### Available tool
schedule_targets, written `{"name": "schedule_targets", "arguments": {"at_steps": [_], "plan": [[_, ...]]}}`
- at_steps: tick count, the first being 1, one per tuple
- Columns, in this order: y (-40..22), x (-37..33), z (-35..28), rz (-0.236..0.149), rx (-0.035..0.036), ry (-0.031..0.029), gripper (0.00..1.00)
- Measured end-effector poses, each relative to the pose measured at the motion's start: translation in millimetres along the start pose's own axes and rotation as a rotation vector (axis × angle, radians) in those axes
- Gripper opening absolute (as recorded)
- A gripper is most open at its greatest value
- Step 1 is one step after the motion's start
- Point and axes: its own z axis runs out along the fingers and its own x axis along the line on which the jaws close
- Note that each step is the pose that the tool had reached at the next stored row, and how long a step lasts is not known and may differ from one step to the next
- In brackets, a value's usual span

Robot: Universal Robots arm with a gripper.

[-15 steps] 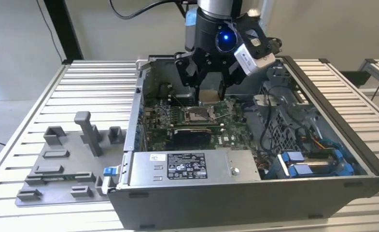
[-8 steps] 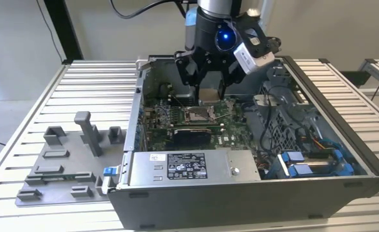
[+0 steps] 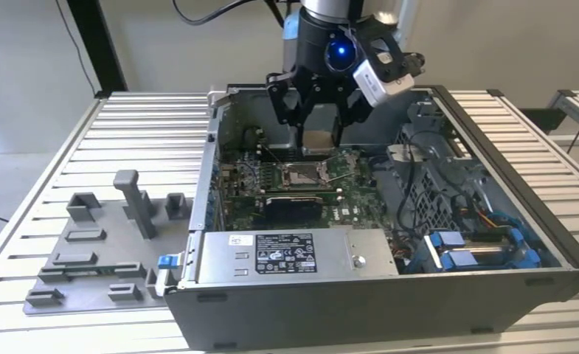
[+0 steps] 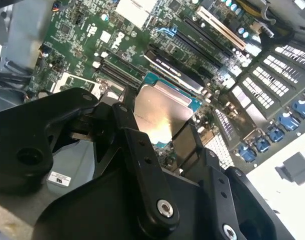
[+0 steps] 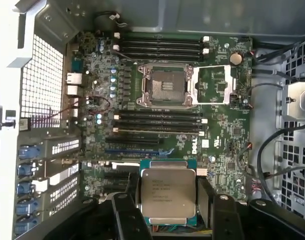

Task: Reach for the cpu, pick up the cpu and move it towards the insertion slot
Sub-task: 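Pick up the cpu and move it towards the insertion slot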

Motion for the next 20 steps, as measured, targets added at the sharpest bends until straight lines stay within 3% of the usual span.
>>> {"name": "schedule_targets", "arguments": {"at_steps": [20], "plan": [[28.1,-0.2,5.6,0.001,-0.0001,-0.0001,0.00]]}}
